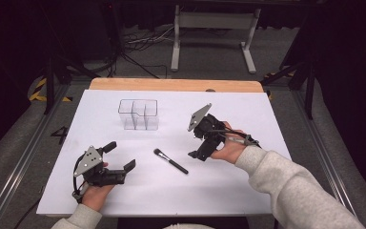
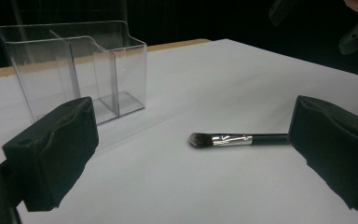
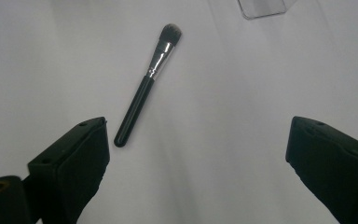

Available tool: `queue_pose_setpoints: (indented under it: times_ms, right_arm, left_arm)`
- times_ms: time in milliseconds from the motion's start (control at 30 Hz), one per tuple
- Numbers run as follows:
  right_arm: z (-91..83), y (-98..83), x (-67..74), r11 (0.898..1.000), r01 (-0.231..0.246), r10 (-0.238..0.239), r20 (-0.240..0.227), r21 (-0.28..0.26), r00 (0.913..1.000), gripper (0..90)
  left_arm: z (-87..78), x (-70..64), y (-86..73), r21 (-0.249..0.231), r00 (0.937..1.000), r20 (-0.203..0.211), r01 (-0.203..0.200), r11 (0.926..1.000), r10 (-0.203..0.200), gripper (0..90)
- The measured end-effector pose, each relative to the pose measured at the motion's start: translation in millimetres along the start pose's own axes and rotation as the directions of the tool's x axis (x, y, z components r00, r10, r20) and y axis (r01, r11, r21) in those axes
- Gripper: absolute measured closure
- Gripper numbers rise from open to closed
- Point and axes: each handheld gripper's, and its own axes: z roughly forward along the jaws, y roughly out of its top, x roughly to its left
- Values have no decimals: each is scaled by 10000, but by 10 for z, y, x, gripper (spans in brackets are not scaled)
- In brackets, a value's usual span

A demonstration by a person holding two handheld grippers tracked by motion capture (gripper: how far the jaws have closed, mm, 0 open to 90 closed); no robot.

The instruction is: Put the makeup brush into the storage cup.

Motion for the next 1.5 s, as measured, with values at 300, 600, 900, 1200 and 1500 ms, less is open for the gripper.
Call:
queue_pose_setpoints:
  times_ms: [300,600,900,1200,1500]
  right_arm:
    - [38,62,-25,9994,-277,281,-185,214,9994,69]
    - [124,153,-12,9971,-358,398,-597,669,9974,82]
    - [230,205,2,9959,-510,567,-760,745,9955,80]
    - [407,196,36,9934,-553,648,-938,1001,9935,87]
    - [601,180,94,9913,-639,767,-1114,1147,9908,103]
  left_arm:
    - [-7,8,2,62,10000,-13,3,10000,-3,22]
    - [-5,11,2,59,10000,-9,44,10000,-43,22]
    - [-11,17,4,31,10000,1,42,10000,-42,22]
    - [-3,18,4,43,10000,-17,42,10000,-42,22]
    - [1,18,3,116,10000,45,38,9999,-38,21]
